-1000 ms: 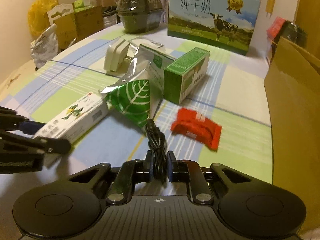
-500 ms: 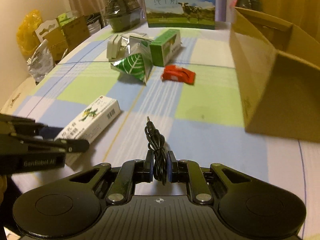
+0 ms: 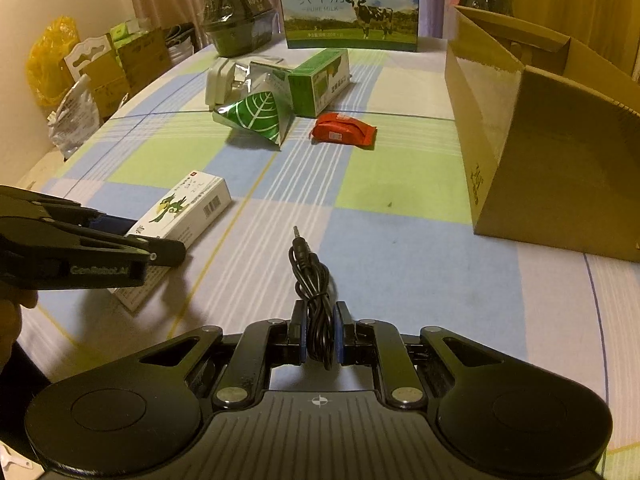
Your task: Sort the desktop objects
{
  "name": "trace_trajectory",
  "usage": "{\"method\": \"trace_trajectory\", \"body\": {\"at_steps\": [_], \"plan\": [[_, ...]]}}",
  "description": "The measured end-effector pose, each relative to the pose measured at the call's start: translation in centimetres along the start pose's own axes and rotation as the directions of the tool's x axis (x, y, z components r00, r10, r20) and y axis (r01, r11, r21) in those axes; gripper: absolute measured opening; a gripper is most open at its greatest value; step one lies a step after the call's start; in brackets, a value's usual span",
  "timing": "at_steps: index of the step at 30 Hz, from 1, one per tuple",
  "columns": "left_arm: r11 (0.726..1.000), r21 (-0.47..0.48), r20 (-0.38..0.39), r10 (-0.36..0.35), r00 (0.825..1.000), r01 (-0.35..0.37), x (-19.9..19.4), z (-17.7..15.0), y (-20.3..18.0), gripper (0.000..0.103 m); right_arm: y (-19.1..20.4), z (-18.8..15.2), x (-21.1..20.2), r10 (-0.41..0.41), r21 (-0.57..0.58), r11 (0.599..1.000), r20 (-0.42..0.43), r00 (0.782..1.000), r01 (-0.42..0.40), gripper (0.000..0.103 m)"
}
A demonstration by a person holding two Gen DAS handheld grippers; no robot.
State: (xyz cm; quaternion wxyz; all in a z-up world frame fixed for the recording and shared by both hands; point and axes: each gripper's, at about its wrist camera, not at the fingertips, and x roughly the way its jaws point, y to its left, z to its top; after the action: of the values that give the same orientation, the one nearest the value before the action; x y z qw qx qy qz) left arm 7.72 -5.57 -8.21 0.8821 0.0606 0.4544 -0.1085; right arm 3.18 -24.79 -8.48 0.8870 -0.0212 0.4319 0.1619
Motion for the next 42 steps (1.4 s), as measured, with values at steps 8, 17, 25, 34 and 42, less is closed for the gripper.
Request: {"method": "trace_trajectory", "body": {"at_steps": [8, 17, 25, 34, 42], "plan": [[1.0, 0.014, 0.01, -0.015, 1.0, 0.015, -0.2, 0.4, -0.1, 0.033, 0.1, 0.4, -0.9, 0.007, 0.011, 1.0, 0.023, 1.0, -0.007, 0.009], [1.0, 0.01, 0.05, -0.028, 0.998, 0.028, -3.1, 0.7, -0.6, 0.033, 0.0, 1.2, -3.4, -0.001, 0.039, 0.999, 0.078, 0.997, -0.002, 0.009], [0.998, 0.008, 0.111, -0.06, 0.992, 0.059, -5.8, 2.7, -1.7, 0.033, -0.9, 2.9, -6.8, -0.045, 0.071, 0.997, 0.173, 0.984, 0.033, 0.009], [0.989, 0.056, 0.21, -0.145, 0.967, 0.136, -8.6, 7.4, -5.5, 0.033, -4.7, 6.8, -11.7, -0.145, 0.111, 0.987, 0.318, 0.937, 0.115, 0.009], [0.969, 0.137, 0.26, -0.236, 0.936, 0.206, -9.1, 12.1, -10.9, 0.033, -10.9, 9.8, -13.2, -0.268, 0.178, 0.96, 0.339, 0.902, 0.218, 0.009]]}}
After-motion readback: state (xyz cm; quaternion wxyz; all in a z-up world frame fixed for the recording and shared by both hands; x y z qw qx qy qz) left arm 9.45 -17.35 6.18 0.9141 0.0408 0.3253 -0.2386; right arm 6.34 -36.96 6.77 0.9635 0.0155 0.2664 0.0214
